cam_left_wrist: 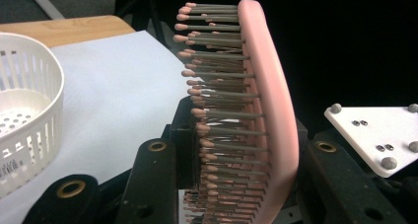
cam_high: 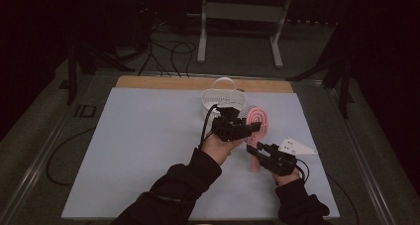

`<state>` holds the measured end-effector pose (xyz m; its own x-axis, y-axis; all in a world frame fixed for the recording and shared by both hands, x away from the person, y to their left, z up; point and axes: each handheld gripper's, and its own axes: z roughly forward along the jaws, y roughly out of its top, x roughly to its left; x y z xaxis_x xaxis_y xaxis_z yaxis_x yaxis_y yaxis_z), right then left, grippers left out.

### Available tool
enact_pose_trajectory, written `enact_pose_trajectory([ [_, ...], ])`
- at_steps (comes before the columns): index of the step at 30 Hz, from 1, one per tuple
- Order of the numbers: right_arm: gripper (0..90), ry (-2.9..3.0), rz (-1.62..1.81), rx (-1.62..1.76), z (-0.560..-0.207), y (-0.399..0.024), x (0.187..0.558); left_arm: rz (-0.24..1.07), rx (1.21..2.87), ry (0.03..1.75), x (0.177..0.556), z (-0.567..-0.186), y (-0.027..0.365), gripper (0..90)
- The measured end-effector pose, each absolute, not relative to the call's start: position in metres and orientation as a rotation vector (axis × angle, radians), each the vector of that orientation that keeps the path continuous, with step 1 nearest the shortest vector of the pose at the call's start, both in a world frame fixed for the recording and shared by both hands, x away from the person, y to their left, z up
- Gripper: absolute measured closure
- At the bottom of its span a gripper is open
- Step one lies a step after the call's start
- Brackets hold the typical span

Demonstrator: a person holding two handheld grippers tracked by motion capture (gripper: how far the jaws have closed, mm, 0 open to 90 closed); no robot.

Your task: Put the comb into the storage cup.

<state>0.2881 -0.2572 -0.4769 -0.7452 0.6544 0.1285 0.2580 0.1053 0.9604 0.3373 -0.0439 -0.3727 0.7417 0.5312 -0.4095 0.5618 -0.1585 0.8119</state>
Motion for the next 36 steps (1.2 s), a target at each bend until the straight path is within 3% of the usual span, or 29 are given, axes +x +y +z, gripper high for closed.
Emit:
enact_pose_trajectory([
  [6,44.2,2.059,1.694,0.903,-0.475,-0.255,0.287,-0.031,1.838,0.804,0.334,-0.37,-0.05,64.8],
  [17,17.5,2.146,1.723,0.882,-0.476,-0.25,0.289,0.007,1.838,0.772,0.334,-0.364,-0.048,64.8],
  [36,10.2,2.28,1.635,0.808,-0.485,-0.247,0.286,0.09,1.814,0.717,0.337,-0.344,-0.033,64.9],
])
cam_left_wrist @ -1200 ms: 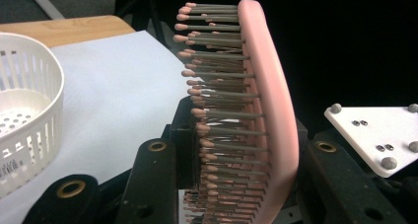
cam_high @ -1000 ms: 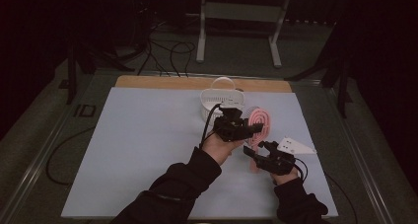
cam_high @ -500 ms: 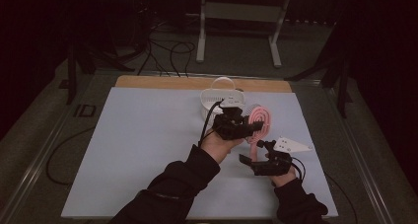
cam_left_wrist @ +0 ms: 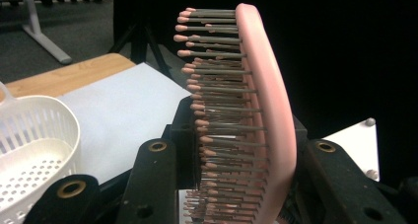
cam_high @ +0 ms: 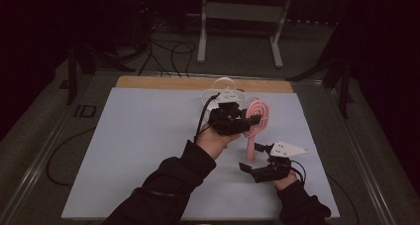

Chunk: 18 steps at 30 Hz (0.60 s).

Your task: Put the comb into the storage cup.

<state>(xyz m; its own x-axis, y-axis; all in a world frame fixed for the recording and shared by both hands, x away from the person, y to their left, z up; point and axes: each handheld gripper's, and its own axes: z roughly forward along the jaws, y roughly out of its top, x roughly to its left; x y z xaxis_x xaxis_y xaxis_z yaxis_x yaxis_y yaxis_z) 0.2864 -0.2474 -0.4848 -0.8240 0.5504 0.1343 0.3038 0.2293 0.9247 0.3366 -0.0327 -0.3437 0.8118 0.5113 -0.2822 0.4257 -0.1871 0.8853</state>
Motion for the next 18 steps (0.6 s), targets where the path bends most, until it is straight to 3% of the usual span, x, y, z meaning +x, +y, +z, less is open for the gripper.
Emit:
enact_pose_trajectory([
  [18,10.2,2.297,1.602,0.809,-0.486,-0.261,0.278,0.163,1.787,0.677,0.343,-0.321,-0.012,65.1],
])
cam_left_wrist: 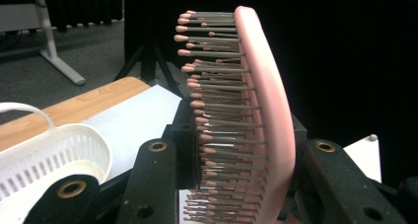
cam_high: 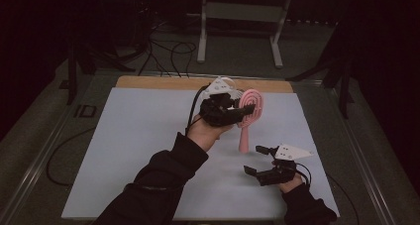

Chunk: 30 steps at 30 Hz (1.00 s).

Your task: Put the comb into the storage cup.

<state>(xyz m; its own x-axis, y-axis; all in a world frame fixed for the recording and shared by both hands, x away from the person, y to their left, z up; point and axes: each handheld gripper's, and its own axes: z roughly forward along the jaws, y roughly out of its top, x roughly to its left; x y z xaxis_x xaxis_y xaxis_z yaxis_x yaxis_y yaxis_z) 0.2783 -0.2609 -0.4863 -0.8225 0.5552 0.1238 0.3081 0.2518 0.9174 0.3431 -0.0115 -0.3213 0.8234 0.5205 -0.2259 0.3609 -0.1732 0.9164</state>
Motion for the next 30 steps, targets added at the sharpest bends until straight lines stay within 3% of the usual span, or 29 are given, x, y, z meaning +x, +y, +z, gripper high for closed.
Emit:
enact_pose_trajectory([
  [30,10.4,2.315,1.592,0.786,-0.487,-0.259,0.276,0.311,1.766,0.619,0.369,-0.285,0.015,65.5],
])
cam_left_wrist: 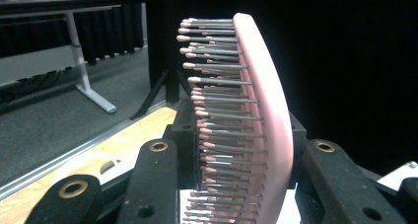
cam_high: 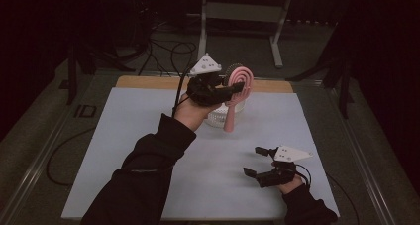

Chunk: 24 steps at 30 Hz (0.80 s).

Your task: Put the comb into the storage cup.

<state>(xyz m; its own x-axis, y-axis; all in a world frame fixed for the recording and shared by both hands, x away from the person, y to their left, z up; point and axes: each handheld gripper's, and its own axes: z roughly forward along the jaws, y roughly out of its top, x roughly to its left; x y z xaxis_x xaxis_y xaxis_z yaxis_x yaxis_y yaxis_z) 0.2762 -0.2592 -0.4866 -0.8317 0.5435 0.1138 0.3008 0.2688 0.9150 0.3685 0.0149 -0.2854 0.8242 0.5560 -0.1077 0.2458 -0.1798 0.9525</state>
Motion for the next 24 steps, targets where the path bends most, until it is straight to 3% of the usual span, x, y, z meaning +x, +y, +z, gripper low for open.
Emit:
enact_pose_trajectory([
  [24,10.7,2.313,1.598,0.785,-0.487,-0.259,0.277,0.491,1.722,0.573,0.401,-0.286,0.024,66.6],
])
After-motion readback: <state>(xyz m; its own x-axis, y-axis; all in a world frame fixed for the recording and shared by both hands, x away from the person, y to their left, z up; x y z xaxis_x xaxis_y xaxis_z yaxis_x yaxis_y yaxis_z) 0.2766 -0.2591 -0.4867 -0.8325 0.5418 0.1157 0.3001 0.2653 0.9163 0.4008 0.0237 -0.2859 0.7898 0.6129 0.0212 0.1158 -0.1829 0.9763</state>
